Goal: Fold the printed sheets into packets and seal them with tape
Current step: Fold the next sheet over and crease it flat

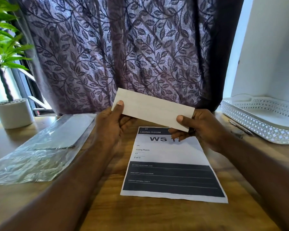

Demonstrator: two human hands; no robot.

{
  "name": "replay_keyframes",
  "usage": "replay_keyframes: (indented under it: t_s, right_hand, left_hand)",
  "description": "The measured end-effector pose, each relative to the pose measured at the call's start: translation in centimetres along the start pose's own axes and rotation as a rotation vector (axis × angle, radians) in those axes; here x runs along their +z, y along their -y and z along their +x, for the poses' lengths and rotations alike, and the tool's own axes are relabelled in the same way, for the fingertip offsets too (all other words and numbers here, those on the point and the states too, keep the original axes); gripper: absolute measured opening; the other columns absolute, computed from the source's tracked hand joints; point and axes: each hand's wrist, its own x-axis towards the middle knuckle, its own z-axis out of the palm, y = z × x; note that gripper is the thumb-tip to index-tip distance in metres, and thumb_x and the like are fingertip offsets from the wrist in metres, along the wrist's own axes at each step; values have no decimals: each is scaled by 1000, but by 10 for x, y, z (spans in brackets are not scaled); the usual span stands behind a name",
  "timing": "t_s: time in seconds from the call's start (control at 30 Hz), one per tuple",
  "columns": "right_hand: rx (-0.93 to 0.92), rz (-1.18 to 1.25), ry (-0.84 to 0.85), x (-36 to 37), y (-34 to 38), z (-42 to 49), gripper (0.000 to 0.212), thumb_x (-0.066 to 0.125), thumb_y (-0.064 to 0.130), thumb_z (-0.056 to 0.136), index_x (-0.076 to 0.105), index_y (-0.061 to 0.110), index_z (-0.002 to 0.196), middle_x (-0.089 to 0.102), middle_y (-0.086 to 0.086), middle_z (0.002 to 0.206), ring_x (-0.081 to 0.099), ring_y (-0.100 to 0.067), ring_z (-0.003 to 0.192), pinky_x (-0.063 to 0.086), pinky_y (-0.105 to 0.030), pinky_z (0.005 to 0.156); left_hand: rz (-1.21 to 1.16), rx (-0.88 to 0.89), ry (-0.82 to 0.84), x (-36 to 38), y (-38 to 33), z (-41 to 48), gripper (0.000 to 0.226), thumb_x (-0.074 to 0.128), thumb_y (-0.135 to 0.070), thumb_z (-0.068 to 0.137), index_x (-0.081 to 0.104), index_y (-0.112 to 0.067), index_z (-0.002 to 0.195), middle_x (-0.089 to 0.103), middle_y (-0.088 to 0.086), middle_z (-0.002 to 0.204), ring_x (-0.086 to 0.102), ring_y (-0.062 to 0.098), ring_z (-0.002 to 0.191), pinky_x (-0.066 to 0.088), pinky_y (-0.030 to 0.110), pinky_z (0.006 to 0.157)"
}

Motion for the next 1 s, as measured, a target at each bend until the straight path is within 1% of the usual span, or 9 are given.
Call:
replay_keyframes:
  t_s: [0.23, 0.4, 0.53, 0.6, 0.67, 0.73, 0.8, 0.87, 1.0]
  right_hand:
    - [72, 8, -61, -16, -7, 1, 30, 47, 26, 105, 62, 8, 123, 77, -20, 99, 76, -39, 83, 63, -33, 64]
    - [95, -34, -228, -27, -10, 10, 20, 53, 12, 103, 58, 7, 122, 74, -19, 103, 74, -44, 72, 60, -39, 57]
    - [233, -247, -195, -38, -21, 11, 17, 67, 10, 95, 65, 0, 108, 74, -20, 97, 75, -39, 80, 62, -50, 69]
    - [266, -393, -176, -40, -29, 11, 14, 73, 15, 91, 68, 2, 92, 75, -9, 80, 71, -26, 74, 59, -46, 68]
    - [239, -501, -173, -38, -32, 11, 22, 75, 27, 86, 65, 8, 83, 70, -7, 70, 63, -21, 68, 53, -47, 67]
    - [197, -542, -179, -36, -36, 15, 31, 74, 35, 83, 66, 7, 90, 71, -18, 85, 66, -32, 77, 55, -54, 79]
    - [153, -569, -176, -36, -40, 17, 23, 73, 29, 89, 66, 7, 90, 67, -9, 76, 61, -25, 69, 51, -44, 73]
    - [121, -596, -199, -35, -40, 18, 17, 73, 27, 89, 66, 11, 90, 66, 3, 74, 61, -16, 69, 51, -36, 73]
    - [77, -611, -250, -33, -38, 21, 29, 73, 39, 77, 70, 23, 102, 75, 2, 89, 72, -22, 87, 59, -52, 83]
  left_hand:
    - [333, 44, 84, -7, 7, 2, 22, 56, -21, 101, 72, -6, 95, 78, 14, 87, 76, 28, 78, 63, 39, 75]
    - [603, 52, 231, -13, 21, 6, 14, 59, -10, 98, 73, -10, 102, 77, -5, 77, 75, 10, 70, 58, 20, 63]
    - [948, 67, 379, -27, 36, 14, 22, 64, -22, 95, 72, -23, 116, 73, -19, 106, 71, 0, 90, 56, 36, 91]
    - [1102, 69, 415, -31, 37, 18, 24, 65, -31, 92, 73, -26, 115, 75, -14, 110, 71, 5, 94, 56, 41, 94]
    - [1206, 82, 414, -33, 36, 19, 29, 65, -42, 90, 75, -24, 111, 76, -9, 107, 72, 9, 92, 57, 45, 89]
    - [1219, 79, 378, -35, 34, 19, 46, 60, -59, 82, 76, -21, 102, 77, -7, 97, 72, 12, 87, 58, 48, 85]
    - [1230, 91, 359, -36, 35, 19, 59, 53, -70, 77, 75, -19, 96, 77, -5, 91, 72, 15, 83, 58, 50, 82]
    - [1285, 108, 340, -36, 36, 18, 54, 54, -67, 84, 75, -19, 94, 77, -4, 89, 71, 15, 80, 58, 48, 79]
    - [1322, 129, 270, -32, 38, 17, 59, 49, -64, 94, 66, -11, 74, 69, 3, 72, 66, 24, 71, 53, 42, 70]
